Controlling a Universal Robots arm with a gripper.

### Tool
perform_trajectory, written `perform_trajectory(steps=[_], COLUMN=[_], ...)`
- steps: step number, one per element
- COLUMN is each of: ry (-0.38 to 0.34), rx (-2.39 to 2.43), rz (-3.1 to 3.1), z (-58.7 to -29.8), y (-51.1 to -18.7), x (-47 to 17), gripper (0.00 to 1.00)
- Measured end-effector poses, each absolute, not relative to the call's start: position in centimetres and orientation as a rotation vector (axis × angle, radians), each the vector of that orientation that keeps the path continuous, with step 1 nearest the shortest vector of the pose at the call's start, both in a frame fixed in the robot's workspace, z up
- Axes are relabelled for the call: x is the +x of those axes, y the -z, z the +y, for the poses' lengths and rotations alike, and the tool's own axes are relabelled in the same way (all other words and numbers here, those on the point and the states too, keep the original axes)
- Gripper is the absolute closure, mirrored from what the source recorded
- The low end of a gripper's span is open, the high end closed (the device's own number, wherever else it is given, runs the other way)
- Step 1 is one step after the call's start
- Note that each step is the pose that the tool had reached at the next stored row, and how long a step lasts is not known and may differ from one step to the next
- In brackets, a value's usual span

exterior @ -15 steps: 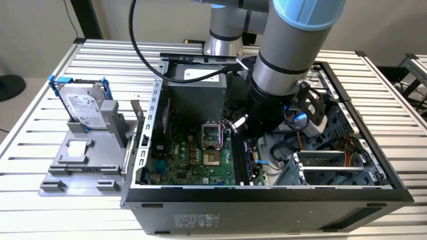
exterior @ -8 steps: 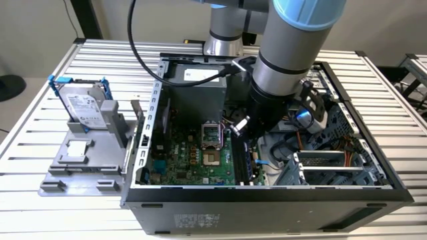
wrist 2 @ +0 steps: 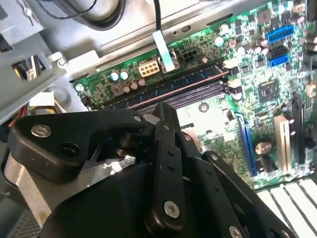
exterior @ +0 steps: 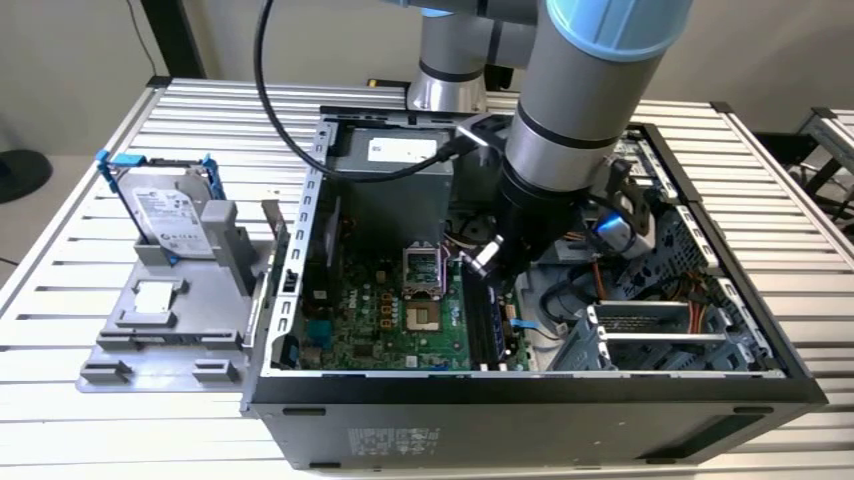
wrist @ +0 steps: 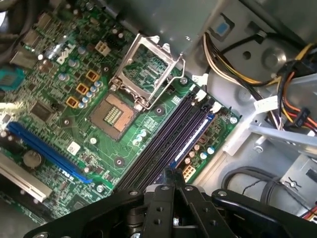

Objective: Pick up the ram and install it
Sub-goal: 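Press down the ram until it locks into place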

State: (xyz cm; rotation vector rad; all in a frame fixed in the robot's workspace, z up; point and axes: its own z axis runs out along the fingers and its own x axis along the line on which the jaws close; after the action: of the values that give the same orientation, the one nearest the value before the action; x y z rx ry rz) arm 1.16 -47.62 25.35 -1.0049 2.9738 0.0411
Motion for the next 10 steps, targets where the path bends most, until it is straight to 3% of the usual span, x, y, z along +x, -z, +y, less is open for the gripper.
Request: perform_trajectory(steps=[10], ry=[-0.040], rx=[-1.236], rz=[2.885], z=[-47.62], y=[-25.35], x=[1.16], gripper=[1.00])
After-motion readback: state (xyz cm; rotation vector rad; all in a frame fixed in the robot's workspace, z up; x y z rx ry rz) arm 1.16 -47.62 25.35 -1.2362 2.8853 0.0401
